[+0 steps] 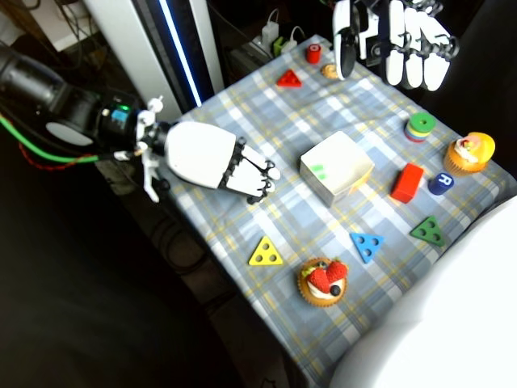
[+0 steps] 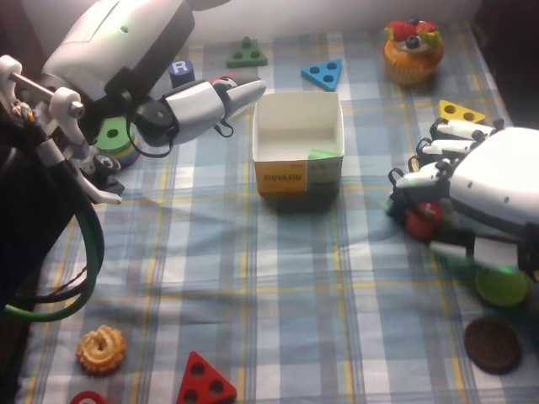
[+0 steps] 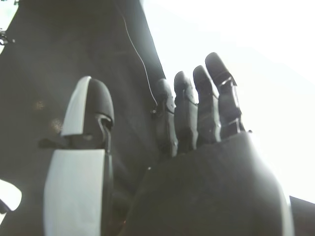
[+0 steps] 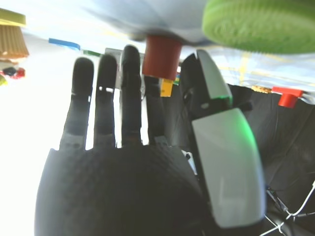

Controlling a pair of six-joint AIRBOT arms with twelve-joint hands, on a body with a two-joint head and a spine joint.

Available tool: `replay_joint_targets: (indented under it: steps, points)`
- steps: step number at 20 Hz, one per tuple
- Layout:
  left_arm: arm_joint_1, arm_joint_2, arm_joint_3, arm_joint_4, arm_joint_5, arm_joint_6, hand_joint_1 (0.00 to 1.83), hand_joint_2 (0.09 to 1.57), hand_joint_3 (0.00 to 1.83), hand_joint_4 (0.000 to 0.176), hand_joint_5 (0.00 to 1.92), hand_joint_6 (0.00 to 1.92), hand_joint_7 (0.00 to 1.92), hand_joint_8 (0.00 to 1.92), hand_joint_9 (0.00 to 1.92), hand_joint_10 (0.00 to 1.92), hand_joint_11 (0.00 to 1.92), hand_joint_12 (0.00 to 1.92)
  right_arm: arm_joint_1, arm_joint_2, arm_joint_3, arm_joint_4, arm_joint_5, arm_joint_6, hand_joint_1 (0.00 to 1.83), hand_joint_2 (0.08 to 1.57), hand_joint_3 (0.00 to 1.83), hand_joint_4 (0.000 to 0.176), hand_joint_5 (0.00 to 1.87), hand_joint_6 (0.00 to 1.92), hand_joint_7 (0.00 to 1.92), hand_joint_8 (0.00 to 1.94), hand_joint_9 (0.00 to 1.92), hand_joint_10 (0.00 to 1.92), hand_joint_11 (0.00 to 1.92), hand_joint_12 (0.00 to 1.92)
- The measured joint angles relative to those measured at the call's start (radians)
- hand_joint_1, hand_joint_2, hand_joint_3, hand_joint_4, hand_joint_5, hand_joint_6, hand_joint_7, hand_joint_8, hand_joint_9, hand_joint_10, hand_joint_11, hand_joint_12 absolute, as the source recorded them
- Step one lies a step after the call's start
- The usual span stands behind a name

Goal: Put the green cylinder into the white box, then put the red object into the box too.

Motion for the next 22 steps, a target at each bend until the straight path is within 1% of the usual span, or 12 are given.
replay_joint_targets:
  steps: [2, 3, 6, 9, 10, 12, 13, 15, 17, 18, 19, 22]
  points:
    - [0.000, 0.005, -0.002, 0.000, -0.001, 0.000, 1.05, 1.19, 0.00, 0.000, 0.44, 0.00, 0.34, 0.00, 0.09, 0.39, 0.00, 0.95, 0.007, 0.000, 0.002, -0.010, -0.002, 0.000, 1.15, 1.26, 0.00, 0.000, 0.69, 1.31, 0.76, 1.53, 0.45, 1.56, 0.03, 1.92]
    - [0.002, 0.012, -0.006, -0.001, -0.006, 0.000, 1.03, 1.19, 0.00, 0.000, 0.46, 0.00, 0.35, 0.00, 0.10, 0.38, 0.00, 1.13, 0.013, 0.001, 0.001, -0.020, -0.009, 0.000, 1.19, 1.24, 0.00, 0.000, 0.72, 1.22, 0.80, 1.53, 0.51, 1.67, 0.12, 1.92]
    - [0.012, 0.015, -0.007, -0.001, -0.019, -0.002, 1.01, 1.19, 0.00, 0.000, 0.46, 0.00, 0.35, 0.00, 0.09, 0.37, 0.00, 1.17, 0.029, 0.039, -0.022, -0.050, 0.003, 0.006, 1.18, 1.24, 0.00, 0.000, 0.71, 1.25, 0.83, 1.45, 0.48, 1.64, 0.14, 1.92]
    - [0.022, 0.022, -0.017, -0.006, -0.029, -0.002, 1.02, 1.19, 0.00, 0.000, 0.47, 0.00, 0.34, 0.00, 0.09, 0.37, 0.00, 1.13, 0.063, 0.084, -0.038, -0.084, 0.050, 0.042, 1.15, 1.28, 0.00, 0.000, 0.67, 1.32, 0.73, 1.59, 0.41, 1.75, 0.13, 1.92]
    - [0.028, 0.027, -0.025, -0.007, -0.036, -0.002, 1.00, 1.19, 0.00, 0.000, 0.47, 0.00, 0.35, 0.00, 0.10, 0.36, 0.00, 1.19, 0.079, 0.098, -0.043, -0.095, 0.078, 0.042, 1.16, 1.26, 0.00, 0.000, 0.70, 1.29, 0.76, 1.53, 0.44, 1.72, 0.16, 1.92]
    - [0.038, 0.031, -0.025, -0.016, -0.041, -0.002, 0.99, 1.19, 0.00, 0.000, 0.47, 0.00, 0.34, 0.00, 0.12, 0.33, 0.00, 1.18, 0.110, 0.105, -0.043, -0.100, 0.108, 0.043, 1.20, 1.24, 0.00, 0.000, 0.75, 1.14, 0.78, 1.59, 0.49, 1.84, 0.24, 1.92]
    - [0.039, 0.032, -0.026, -0.019, -0.043, -0.003, 0.98, 1.18, 0.00, 0.000, 0.48, 0.00, 0.36, 0.01, 0.14, 0.34, 0.00, 1.26, 0.119, 0.104, -0.040, -0.104, 0.107, 0.045, 1.19, 1.24, 0.00, 0.000, 0.71, 1.22, 0.82, 1.50, 0.51, 1.74, 0.16, 1.92]
    - [0.053, 0.032, -0.030, -0.035, -0.063, -0.002, 0.96, 1.19, 0.00, 0.000, 0.46, 0.00, 0.37, 0.00, 0.14, 0.37, 0.00, 1.32, 0.160, 0.085, -0.020, -0.120, 0.103, 0.045, 1.20, 1.24, 0.00, 0.000, 0.68, 1.27, 0.84, 1.47, 0.57, 1.70, 0.19, 1.92]
    - [0.068, 0.042, -0.036, -0.043, -0.072, -0.002, 0.95, 1.20, 0.00, 0.013, 0.43, 0.00, 0.34, 0.00, 0.08, 0.33, 0.00, 0.94, 0.208, 0.041, 0.018, -0.123, 0.090, 0.045, 1.17, 1.25, 0.00, 0.000, 0.65, 1.38, 0.84, 1.39, 0.52, 1.54, 0.08, 1.92]
    - [0.081, 0.048, -0.041, -0.048, -0.081, -0.002, 0.96, 1.19, 0.00, 0.012, 0.45, 0.01, 0.35, 0.00, 0.08, 0.32, 0.00, 0.87, 0.231, 0.019, 0.035, -0.125, 0.078, 0.045, 1.17, 1.25, 0.00, 0.000, 0.66, 1.35, 0.82, 1.42, 0.51, 1.56, 0.11, 1.92]
    - [0.093, 0.056, -0.046, -0.067, -0.094, -0.002, 0.95, 1.21, 0.00, 0.026, 0.43, 0.01, 0.31, 0.00, 0.05, 0.29, 0.00, 0.62, 0.256, -0.003, 0.052, -0.134, 0.065, 0.045, 1.17, 1.24, 0.00, 0.000, 0.69, 1.32, 0.83, 1.41, 0.56, 1.52, 0.20, 1.91]
    - [0.113, 0.066, -0.048, -0.107, -0.132, -0.002, 0.93, 1.22, 0.00, 0.034, 0.42, 0.00, 0.32, 0.00, 0.06, 0.23, 0.00, 0.37, 0.331, -0.071, 0.101, -0.185, 0.024, 0.045, 1.16, 1.24, 0.00, 0.000, 0.69, 1.34, 0.82, 1.39, 0.57, 1.45, 0.21, 1.91]
